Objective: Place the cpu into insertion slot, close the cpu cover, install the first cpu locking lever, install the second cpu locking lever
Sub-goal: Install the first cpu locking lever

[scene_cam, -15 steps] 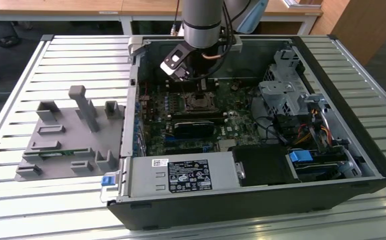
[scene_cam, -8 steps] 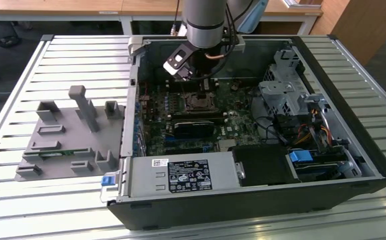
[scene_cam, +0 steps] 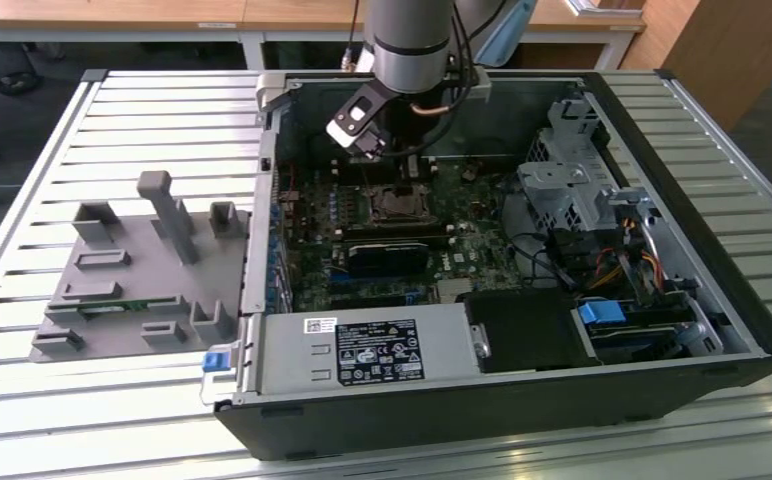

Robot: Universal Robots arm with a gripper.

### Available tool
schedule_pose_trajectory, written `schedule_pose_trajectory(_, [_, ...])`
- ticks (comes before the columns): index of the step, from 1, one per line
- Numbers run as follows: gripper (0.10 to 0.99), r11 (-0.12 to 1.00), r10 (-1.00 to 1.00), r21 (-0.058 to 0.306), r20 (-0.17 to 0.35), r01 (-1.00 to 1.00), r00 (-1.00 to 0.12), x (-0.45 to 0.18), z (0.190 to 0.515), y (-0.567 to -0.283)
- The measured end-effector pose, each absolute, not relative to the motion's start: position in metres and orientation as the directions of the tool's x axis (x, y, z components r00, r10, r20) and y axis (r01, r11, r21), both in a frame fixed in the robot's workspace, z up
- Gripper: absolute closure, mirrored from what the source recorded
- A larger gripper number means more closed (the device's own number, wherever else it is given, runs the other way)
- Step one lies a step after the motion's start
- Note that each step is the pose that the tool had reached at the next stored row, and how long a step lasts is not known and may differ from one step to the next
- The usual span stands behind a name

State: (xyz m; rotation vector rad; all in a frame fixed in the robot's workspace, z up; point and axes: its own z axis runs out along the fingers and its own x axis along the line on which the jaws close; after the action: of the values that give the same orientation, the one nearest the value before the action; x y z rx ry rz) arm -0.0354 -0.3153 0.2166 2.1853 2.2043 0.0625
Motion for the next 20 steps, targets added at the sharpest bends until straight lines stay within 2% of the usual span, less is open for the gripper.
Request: schedule_pose_trajectory(20, [0.98, 0.009, 1.0, 0.055, 0.002, 0.998, -0.009, -0.035, 0.281, -0.315])
